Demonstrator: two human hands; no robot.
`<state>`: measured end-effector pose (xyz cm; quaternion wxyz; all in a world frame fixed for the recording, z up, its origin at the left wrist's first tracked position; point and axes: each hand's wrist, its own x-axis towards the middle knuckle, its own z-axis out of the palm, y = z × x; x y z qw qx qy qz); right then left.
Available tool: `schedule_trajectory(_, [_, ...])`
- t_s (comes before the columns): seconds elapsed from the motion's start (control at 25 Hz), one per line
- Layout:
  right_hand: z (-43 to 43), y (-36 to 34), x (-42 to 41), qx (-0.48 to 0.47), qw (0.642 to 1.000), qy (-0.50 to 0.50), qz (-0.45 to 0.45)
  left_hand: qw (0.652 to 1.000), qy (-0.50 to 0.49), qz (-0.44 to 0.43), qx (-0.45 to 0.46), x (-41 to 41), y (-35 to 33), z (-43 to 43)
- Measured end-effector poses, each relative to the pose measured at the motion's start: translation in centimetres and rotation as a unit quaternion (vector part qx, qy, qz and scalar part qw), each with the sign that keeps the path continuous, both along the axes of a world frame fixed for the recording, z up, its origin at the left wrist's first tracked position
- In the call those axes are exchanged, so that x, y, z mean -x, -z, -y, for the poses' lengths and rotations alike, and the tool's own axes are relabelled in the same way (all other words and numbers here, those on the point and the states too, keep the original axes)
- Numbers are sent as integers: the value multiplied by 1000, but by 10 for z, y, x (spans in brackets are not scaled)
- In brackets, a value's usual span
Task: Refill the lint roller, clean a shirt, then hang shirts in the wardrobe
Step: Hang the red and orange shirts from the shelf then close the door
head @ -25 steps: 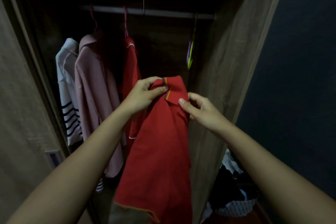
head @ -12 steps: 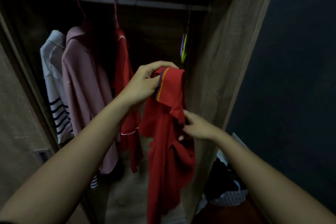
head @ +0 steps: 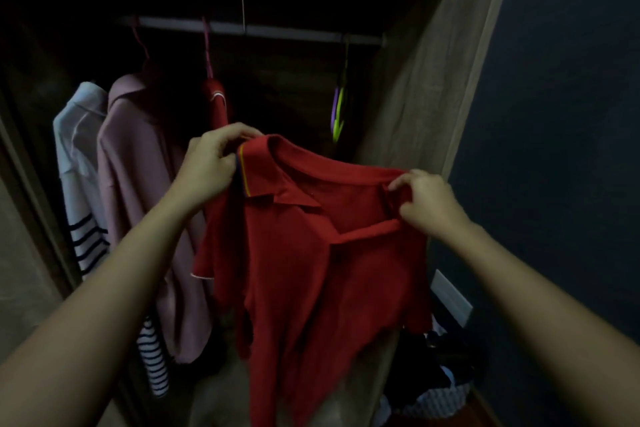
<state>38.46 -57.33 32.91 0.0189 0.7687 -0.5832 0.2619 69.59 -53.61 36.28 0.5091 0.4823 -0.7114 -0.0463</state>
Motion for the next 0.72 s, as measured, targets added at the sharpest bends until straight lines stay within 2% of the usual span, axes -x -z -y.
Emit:
schedule_trajectory(0.08, [10,-22,0,20,999,-10,30,996,-52,74,2,5,6,8])
schedule_trajectory(0.16, [19,-39,2,44,999,-15,-18,985,-105,140,-10,9,15,21])
schedule_trajectory(0.2, [23,-47,2,53,997,-10,-62,974,-128,178,-58,10,16,28])
schedule_trajectory(0.28, [30,-60,-1,69,988,4,-138,924,-141,294,-198,20,15,38])
schedule_trajectory(0.32, [34,-65,-3,73,985,5,-156,904,-123,333,-240,27,13,44])
schedule_trajectory(0.36, [37,-70,-7,76,983,4,-165,907,-111,331,-237,38,7,48])
schedule_trajectory(0.4, [40,-74,-12,75,983,4,-170,935,-101,275,-201,50,-3,57])
schedule_trajectory(0.44, [42,-78,-17,77,982,2,-171,967,-97,165,-166,59,-16,70])
schedule_trajectory(0.48, [44,-81,-21,78,982,-2,-173,984,-87,41,-148,66,-27,88])
schedule_trajectory(0.56, [45,-84,-26,79,980,1,-184,969,-14,-170,-177,83,-46,135])
schedule_trajectory(0.6, [45,-84,-27,76,979,5,-190,955,14,-215,-206,91,-52,159])
schedule_trajectory(0.72, [44,-87,-25,59,982,11,-180,935,33,-197,-293,115,-48,219])
